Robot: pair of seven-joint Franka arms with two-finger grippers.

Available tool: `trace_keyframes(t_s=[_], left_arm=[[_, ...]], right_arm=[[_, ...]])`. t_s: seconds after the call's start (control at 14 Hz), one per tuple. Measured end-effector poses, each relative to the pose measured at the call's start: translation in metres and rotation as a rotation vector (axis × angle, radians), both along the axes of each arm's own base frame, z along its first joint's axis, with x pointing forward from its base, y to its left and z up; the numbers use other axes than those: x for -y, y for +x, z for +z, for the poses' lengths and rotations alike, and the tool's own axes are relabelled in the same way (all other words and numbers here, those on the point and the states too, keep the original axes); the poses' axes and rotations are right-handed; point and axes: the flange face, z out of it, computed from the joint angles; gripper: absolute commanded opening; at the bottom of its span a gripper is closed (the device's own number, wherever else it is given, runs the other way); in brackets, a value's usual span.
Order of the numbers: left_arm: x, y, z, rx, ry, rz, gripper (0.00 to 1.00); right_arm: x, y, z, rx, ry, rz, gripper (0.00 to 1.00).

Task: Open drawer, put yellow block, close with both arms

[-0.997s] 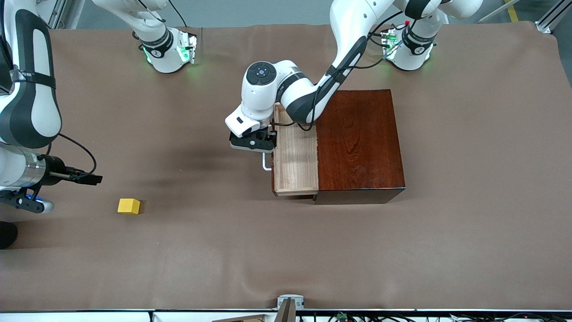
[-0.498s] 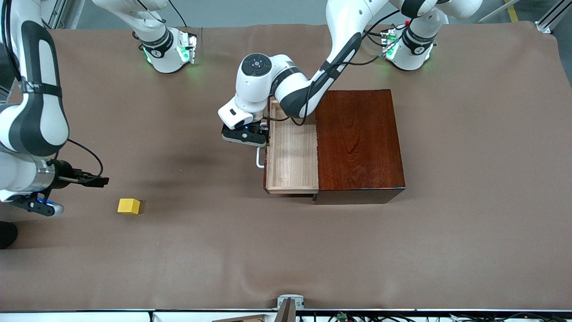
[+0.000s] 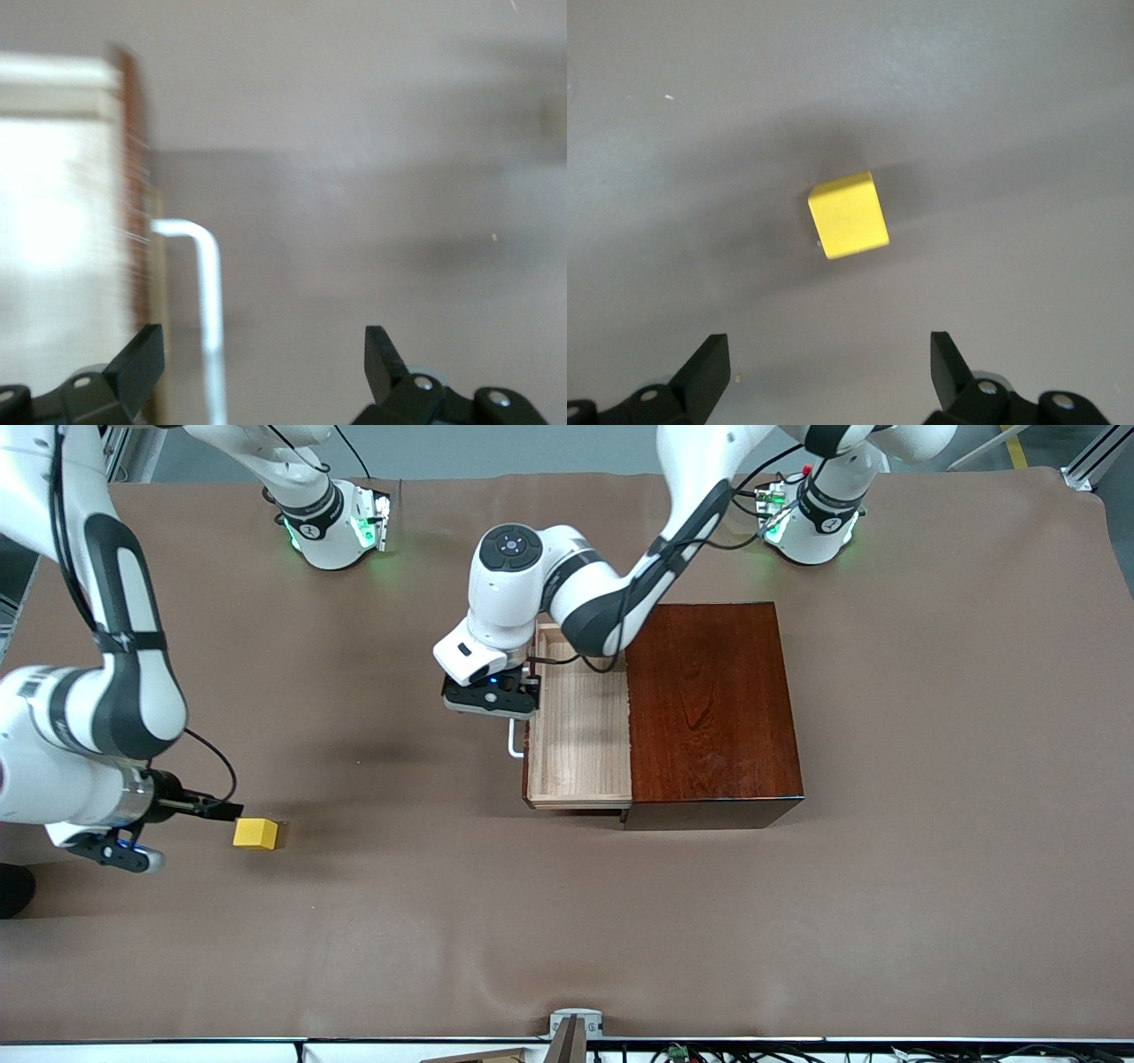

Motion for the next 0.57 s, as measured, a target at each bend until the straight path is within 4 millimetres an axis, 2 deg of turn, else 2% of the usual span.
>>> trace_keyframes(t_s=[0.14, 0.28, 0.43, 0.57], left_arm=[[-0.038, 0.020, 0.066, 0.001, 0.032, 0.055, 1.00], [-0.087, 0.035, 0.128, -0.005, 0.061, 0.121, 1.00], [-0.149, 0.052, 0.179, -0.032, 0.098, 0.200, 1.00], [-0.226, 0.070, 0.219, -0.074, 0.154, 0.227, 1.00]], right_arm=[[0.001, 0.005, -0.024, 0.016, -0.003, 0.012, 1.00], [0.004, 0.009, -0.040, 0.038, -0.004, 0.044, 1.00], [0.006, 0.012, -0.052, 0.051, -0.006, 0.059, 1.00], [0.008, 0.014, -0.063, 0.075, -0.008, 0.085, 1.00]])
